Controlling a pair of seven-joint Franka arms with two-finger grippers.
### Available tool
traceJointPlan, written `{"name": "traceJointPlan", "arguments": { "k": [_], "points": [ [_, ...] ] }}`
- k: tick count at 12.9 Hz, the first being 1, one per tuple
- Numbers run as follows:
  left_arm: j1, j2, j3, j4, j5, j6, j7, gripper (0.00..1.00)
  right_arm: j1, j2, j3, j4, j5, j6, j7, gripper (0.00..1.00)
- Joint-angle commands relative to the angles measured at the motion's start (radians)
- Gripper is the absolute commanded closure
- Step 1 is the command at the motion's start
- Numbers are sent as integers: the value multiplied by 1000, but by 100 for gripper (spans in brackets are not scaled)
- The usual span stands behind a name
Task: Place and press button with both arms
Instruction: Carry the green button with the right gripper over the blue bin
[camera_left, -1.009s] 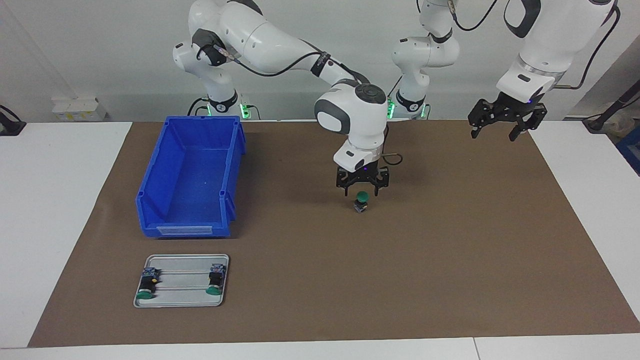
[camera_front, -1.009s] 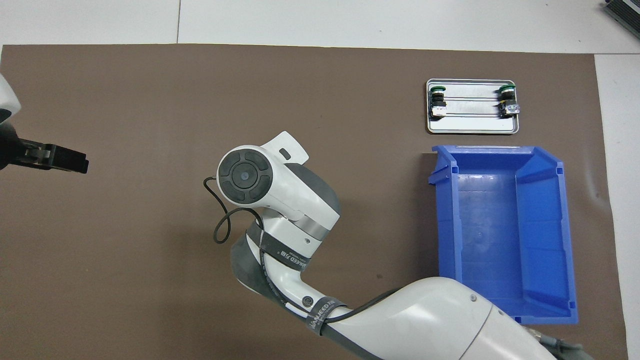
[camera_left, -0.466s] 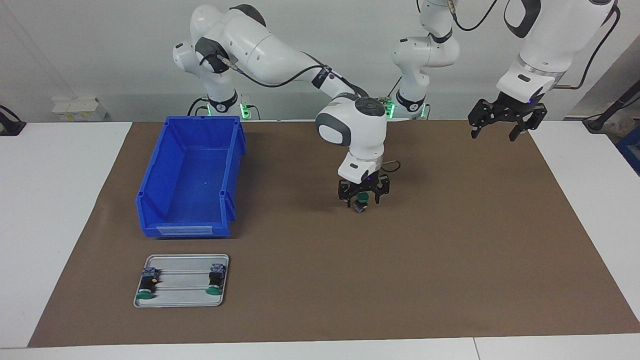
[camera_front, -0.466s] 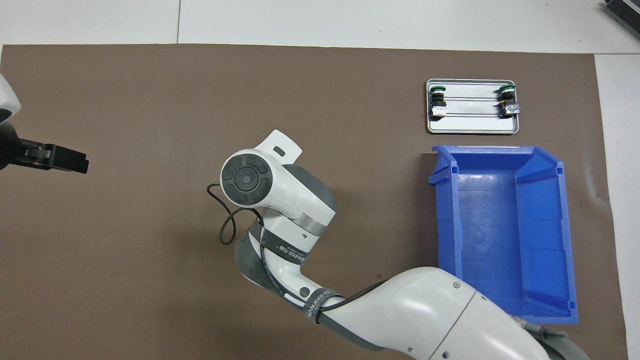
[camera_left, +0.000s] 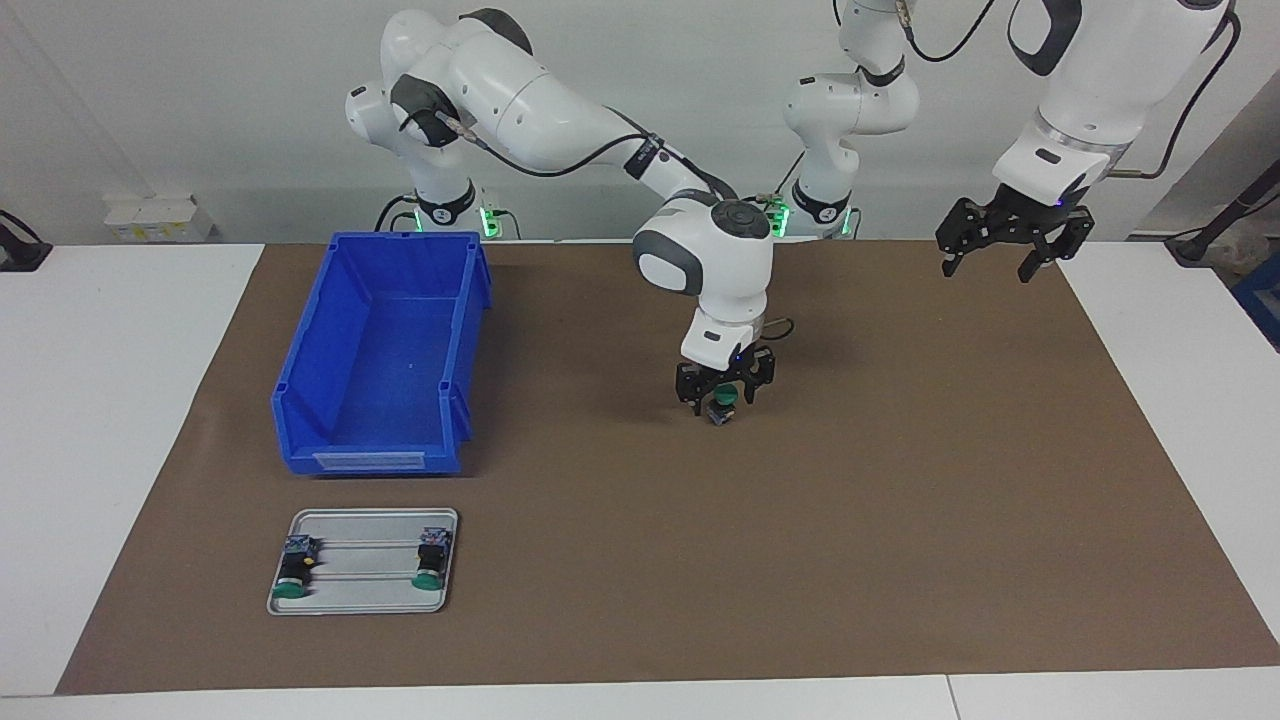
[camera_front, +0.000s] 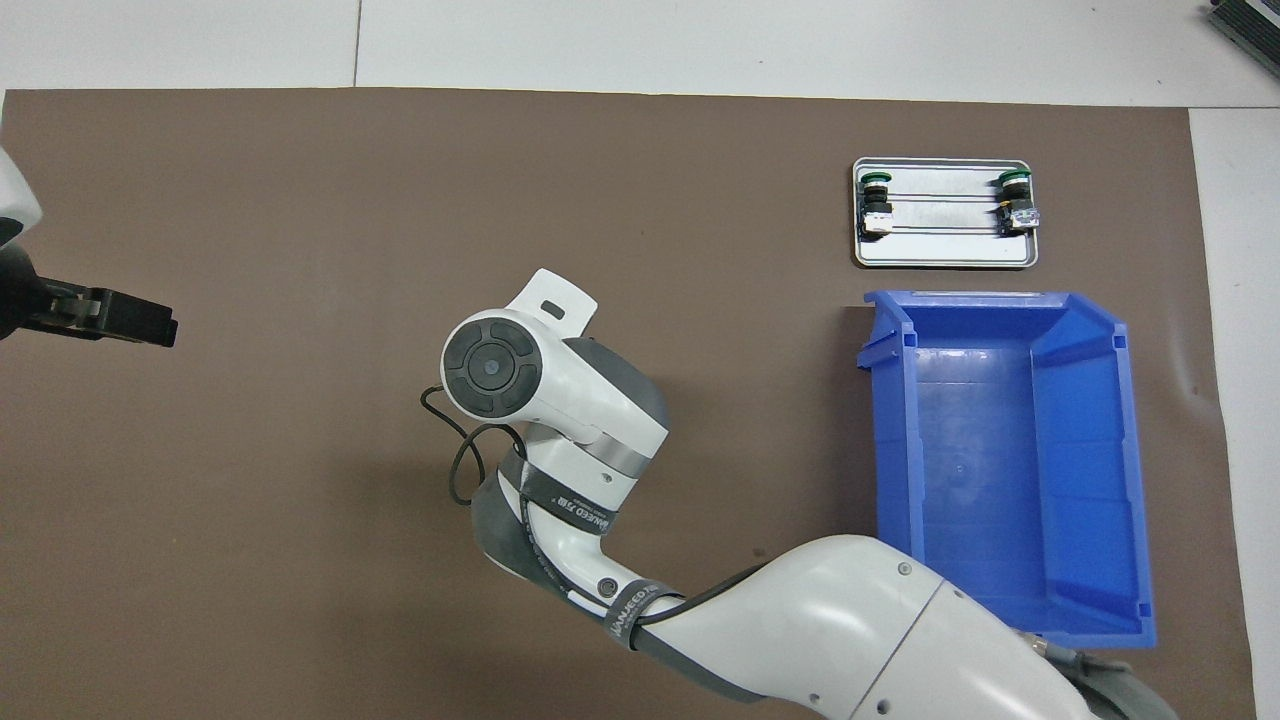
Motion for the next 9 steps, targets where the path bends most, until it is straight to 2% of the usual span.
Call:
{"name": "traceJointPlan", "arguments": {
  "k": [1, 4, 9],
  "points": [
    [9, -27, -7, -29, 7, -3, 1, 0, -11, -5, 16, -31, -9, 22, -25, 15],
    [9, -27, -7, -29, 7, -3, 1, 0, -16, -5, 28, -36, -6, 22, -28, 23],
    [9, -27, -7, -29, 7, -3, 1, 0, -19, -8, 33, -56, -6, 26, -28, 27]
  ]
}}
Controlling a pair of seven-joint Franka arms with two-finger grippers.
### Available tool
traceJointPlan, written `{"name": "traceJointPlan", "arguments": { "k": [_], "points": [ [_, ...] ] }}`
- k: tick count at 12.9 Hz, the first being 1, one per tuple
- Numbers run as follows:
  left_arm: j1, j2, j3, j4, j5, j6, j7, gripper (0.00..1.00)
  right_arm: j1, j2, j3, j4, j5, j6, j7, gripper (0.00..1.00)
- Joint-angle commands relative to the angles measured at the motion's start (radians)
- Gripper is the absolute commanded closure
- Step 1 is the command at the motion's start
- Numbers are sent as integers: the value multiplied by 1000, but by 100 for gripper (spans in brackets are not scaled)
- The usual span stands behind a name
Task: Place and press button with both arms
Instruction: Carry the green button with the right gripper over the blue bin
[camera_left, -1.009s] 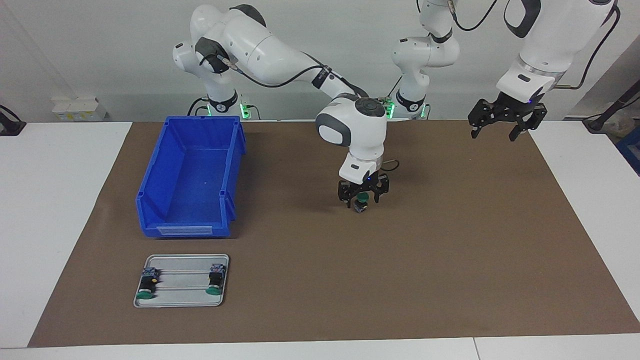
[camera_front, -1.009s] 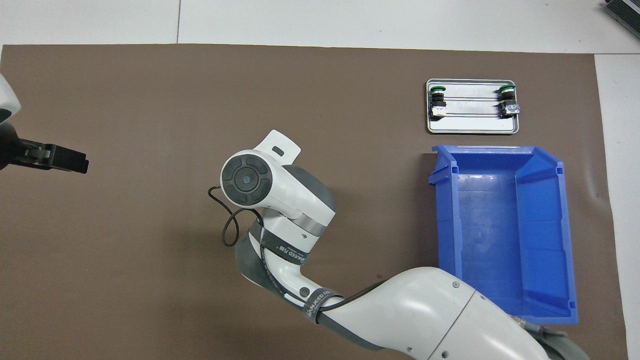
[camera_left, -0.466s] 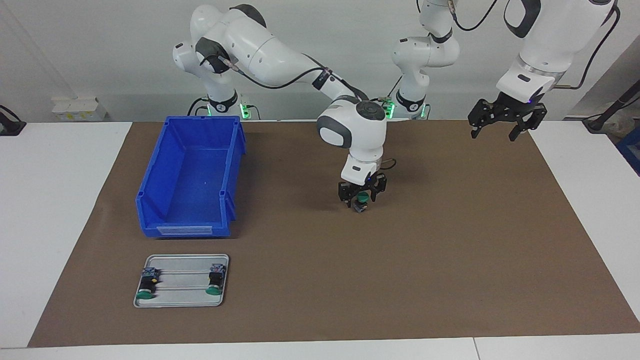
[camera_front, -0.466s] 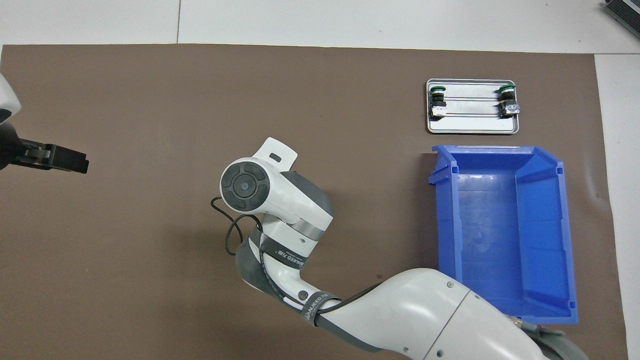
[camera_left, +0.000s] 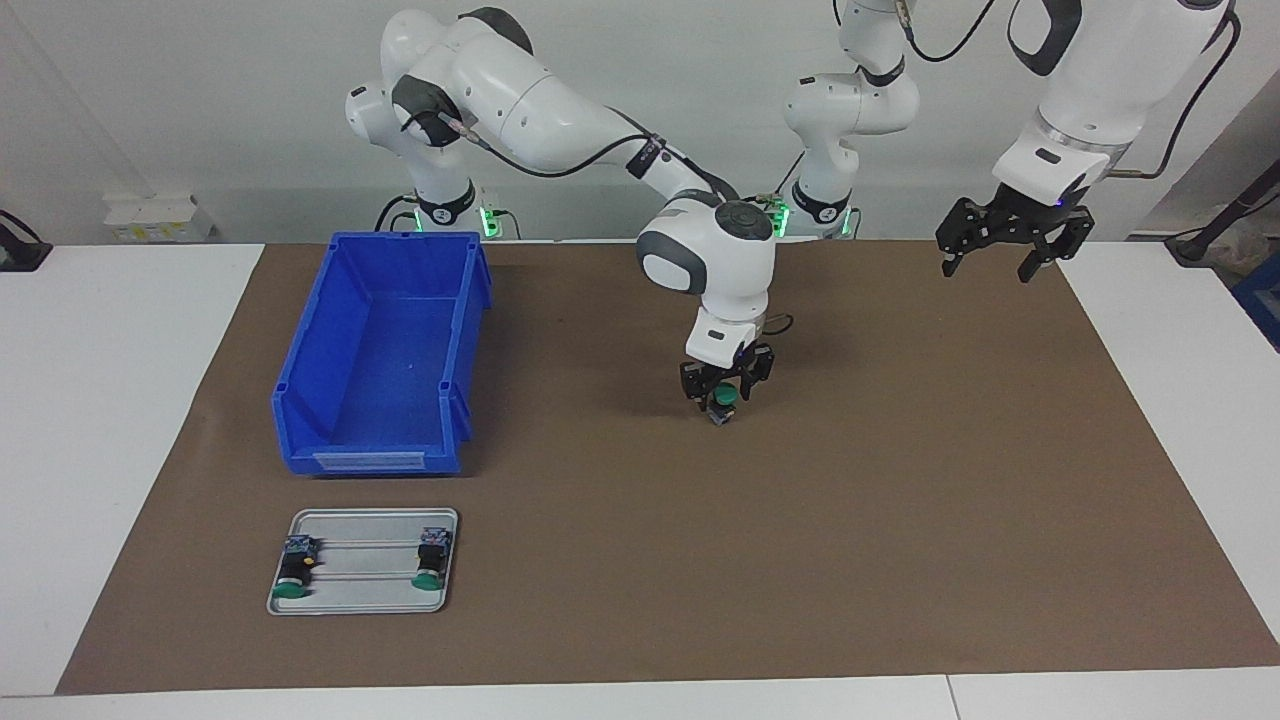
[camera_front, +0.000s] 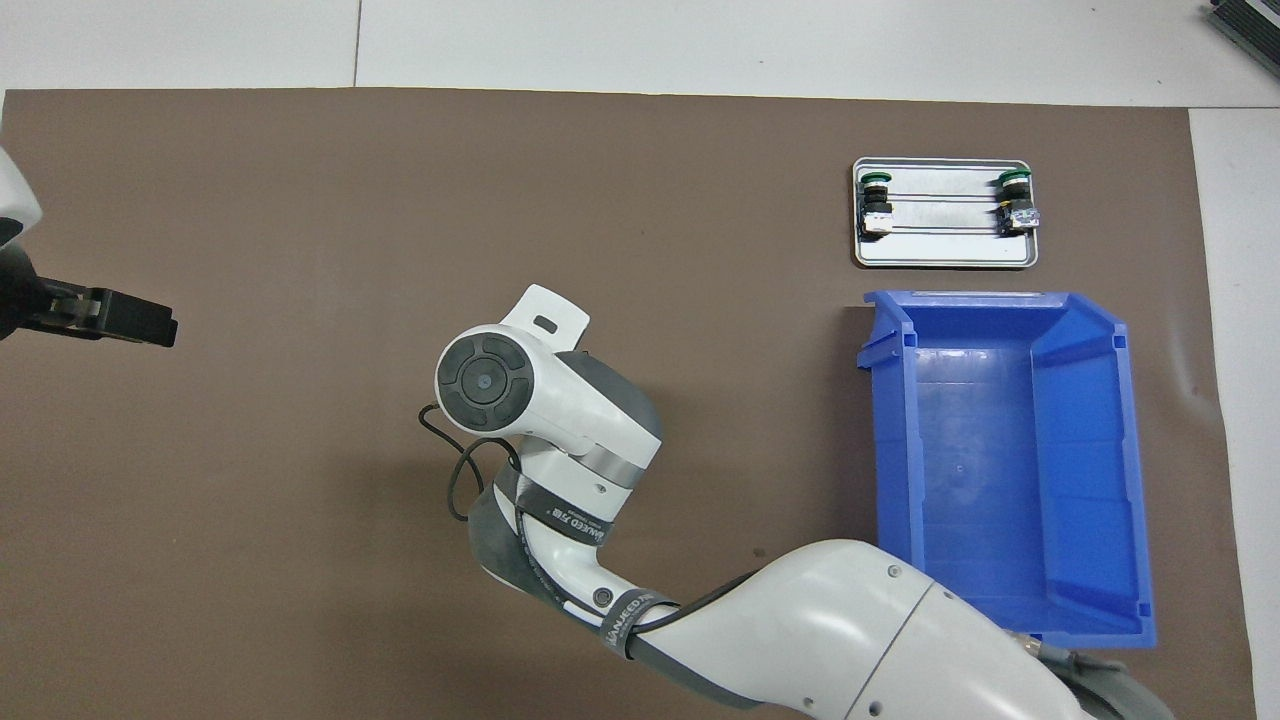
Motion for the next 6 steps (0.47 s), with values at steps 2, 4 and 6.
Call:
{"name": "traceJointPlan", "arguments": {
  "k": [2, 4, 6],
  "points": [
    [9, -27, -7, -29, 7, -3, 1, 0, -26, -10, 16, -46, -6, 39, -19, 27],
    [9, -27, -7, -28, 7, -3, 1, 0, -28, -8, 16, -57, -6, 66, -19, 27],
    [9, -27, -7, -29, 7, -3, 1, 0, -28, -8, 16, -60, -6, 69, -25, 30]
  ]
}}
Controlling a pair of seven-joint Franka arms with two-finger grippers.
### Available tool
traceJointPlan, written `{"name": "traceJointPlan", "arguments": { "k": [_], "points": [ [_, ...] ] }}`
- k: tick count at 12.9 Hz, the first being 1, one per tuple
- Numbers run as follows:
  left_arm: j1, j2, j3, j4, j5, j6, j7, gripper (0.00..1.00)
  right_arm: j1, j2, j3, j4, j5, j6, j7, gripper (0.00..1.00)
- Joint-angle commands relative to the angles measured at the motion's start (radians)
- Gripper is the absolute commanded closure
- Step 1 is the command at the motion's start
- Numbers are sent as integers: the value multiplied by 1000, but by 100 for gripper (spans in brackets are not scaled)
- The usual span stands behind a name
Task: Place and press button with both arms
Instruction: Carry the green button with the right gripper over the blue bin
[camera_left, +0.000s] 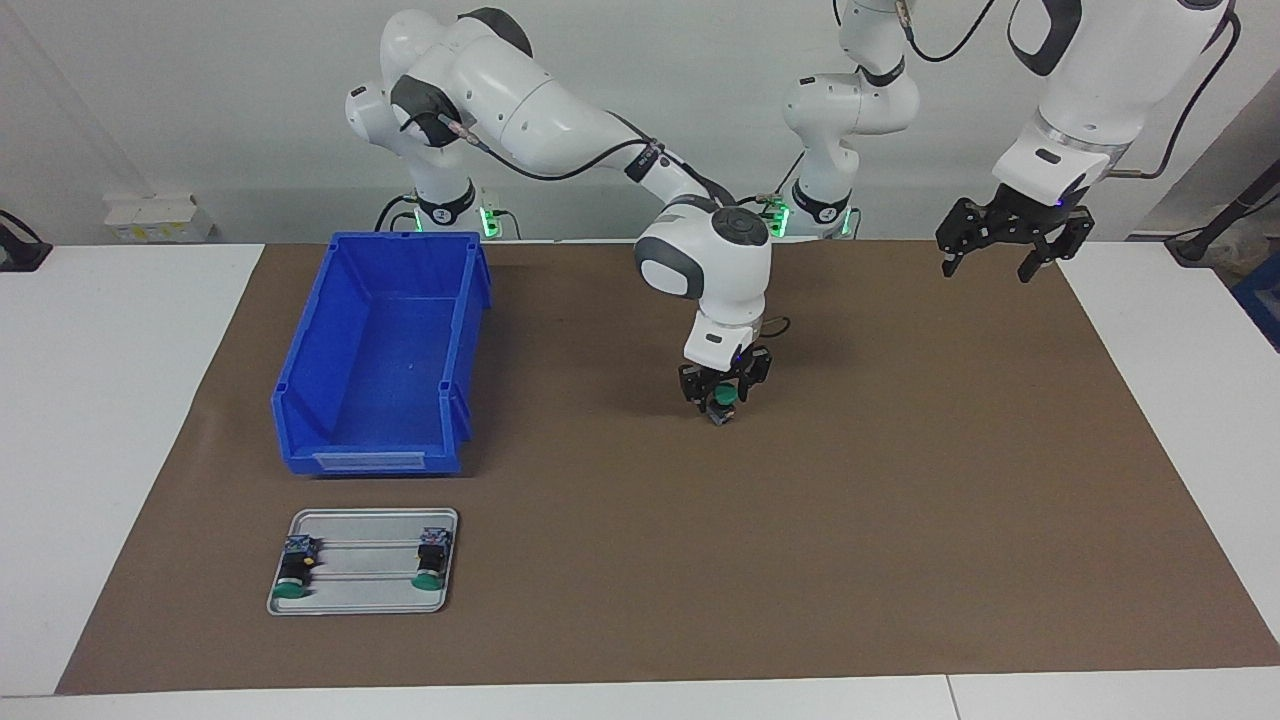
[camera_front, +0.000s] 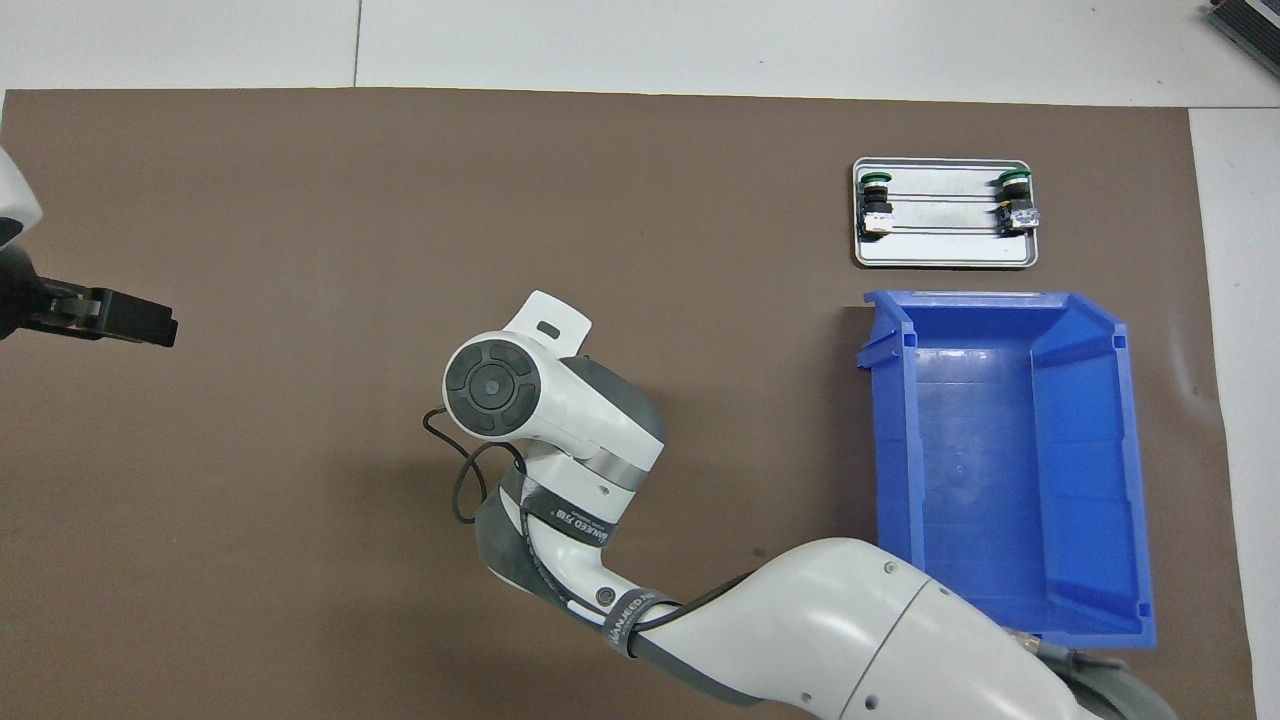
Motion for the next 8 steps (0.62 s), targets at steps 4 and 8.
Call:
{"name": "traceJointPlan", "arguments": {
  "k": [4, 8],
  "points": [
    [9, -27, -7, -29, 7, -3, 1, 0, -19, -5, 15, -39, -6, 40, -24, 40],
    [9, -27, -7, -28, 7, -3, 1, 0, -21, -5, 15, -39, -6, 40, -24, 61]
  ]
}}
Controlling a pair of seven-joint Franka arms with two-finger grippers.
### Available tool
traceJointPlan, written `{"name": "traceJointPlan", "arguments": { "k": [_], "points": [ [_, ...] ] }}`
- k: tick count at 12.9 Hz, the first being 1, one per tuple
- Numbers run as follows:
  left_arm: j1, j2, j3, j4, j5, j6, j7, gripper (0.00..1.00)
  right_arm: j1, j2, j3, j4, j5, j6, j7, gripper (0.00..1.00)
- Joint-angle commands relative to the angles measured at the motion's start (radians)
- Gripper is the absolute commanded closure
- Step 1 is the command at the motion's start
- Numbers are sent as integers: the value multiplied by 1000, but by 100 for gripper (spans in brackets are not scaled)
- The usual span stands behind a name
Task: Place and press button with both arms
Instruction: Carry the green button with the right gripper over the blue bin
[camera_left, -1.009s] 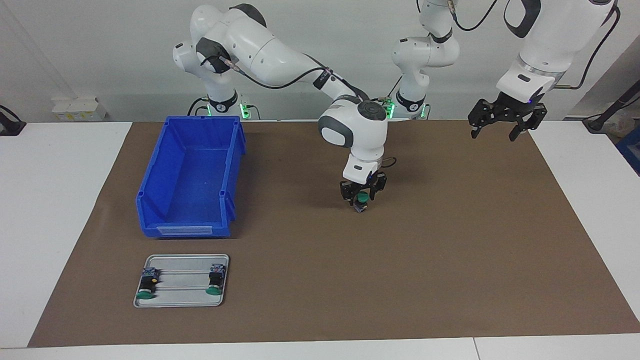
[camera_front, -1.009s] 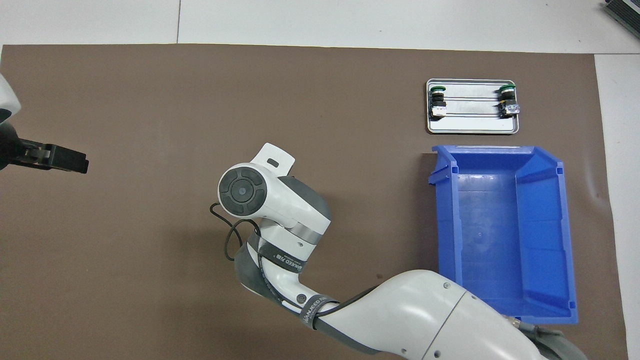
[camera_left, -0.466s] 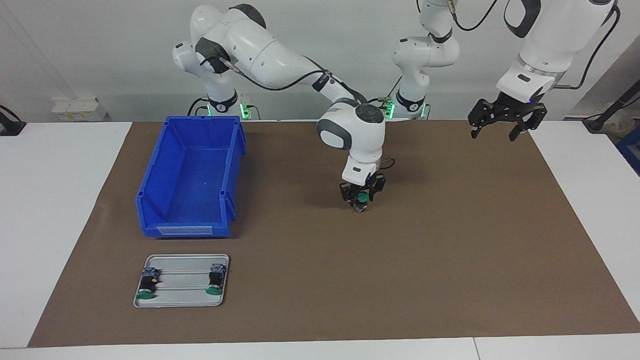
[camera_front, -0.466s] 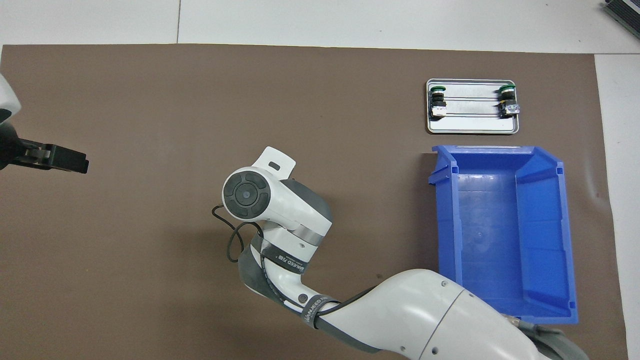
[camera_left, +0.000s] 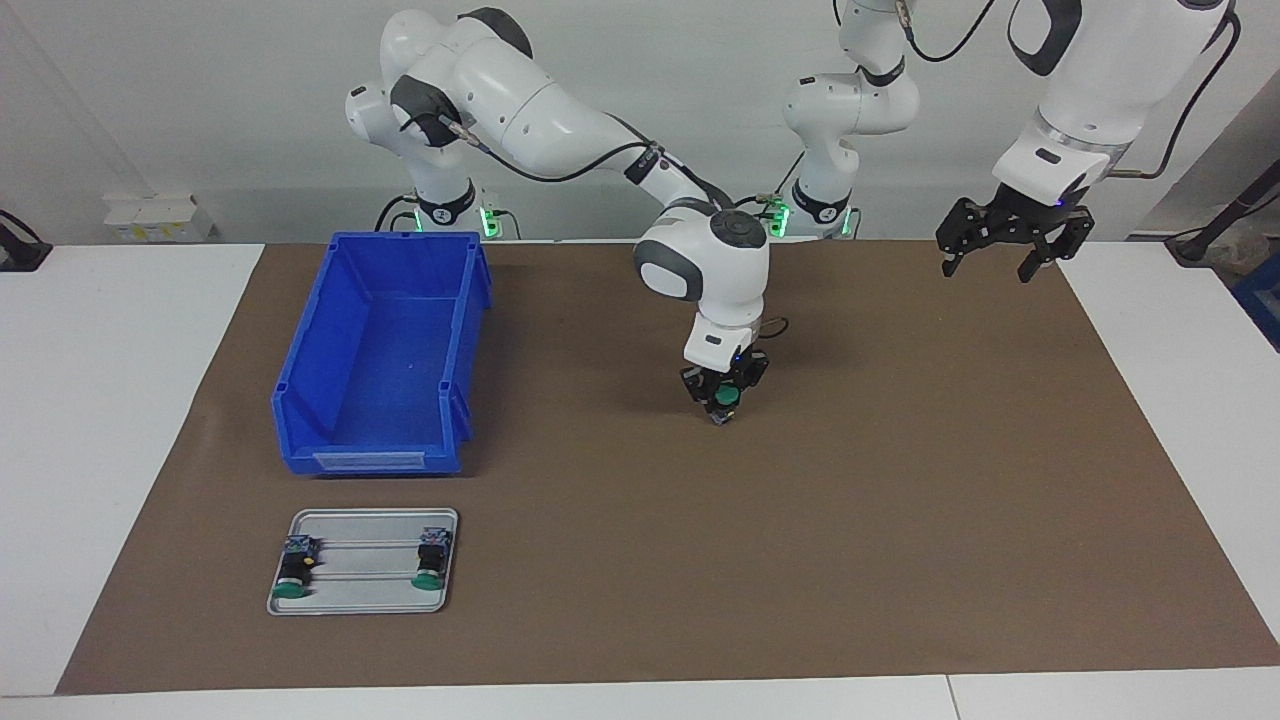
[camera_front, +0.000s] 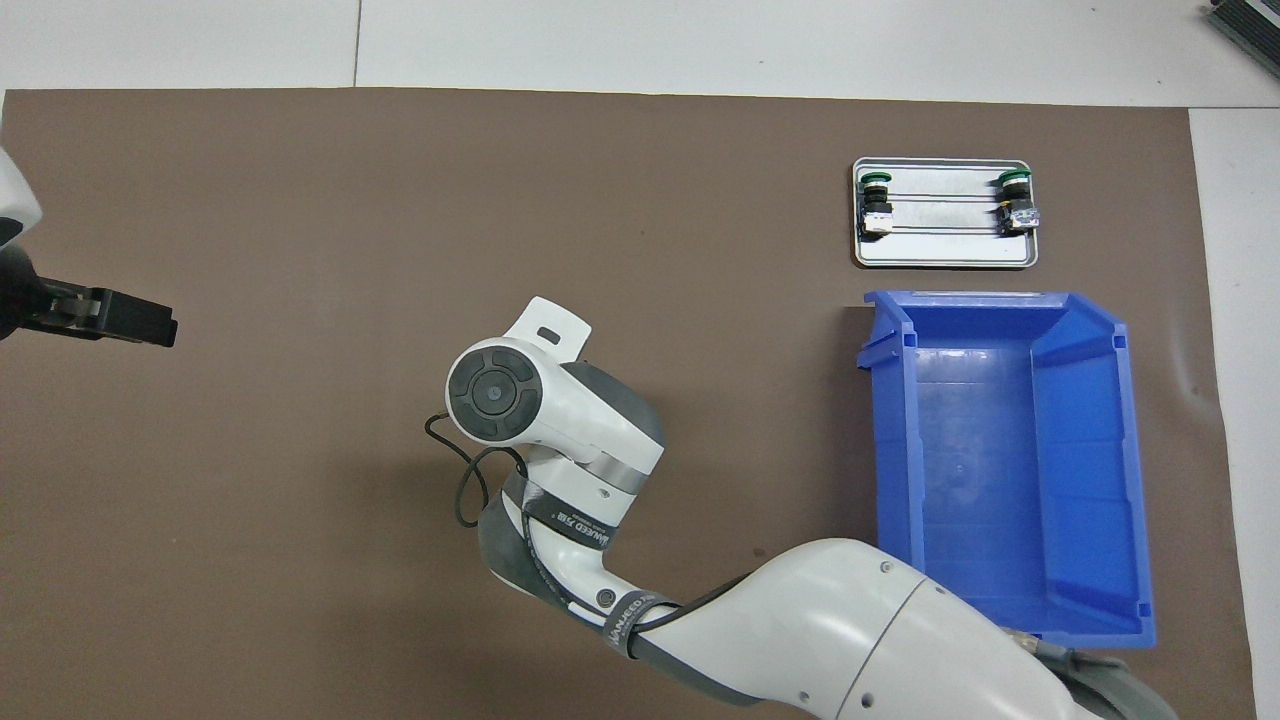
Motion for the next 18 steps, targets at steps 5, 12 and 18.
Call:
{"name": "traceJointPlan", "arguments": {
  "k": [5, 12, 18],
  "points": [
    [9, -27, -7, -27, 7, -3, 1, 0, -23, -5, 13, -9, -3, 12, -24, 94],
    [9, -27, -7, -28, 7, -3, 1, 0, -129, -156, -78, 50, 174, -170, -23, 92],
    [9, -27, -7, -29, 7, -3, 1, 0, -180, -344, -384, 28, 284, -411, -247, 93]
  ]
}}
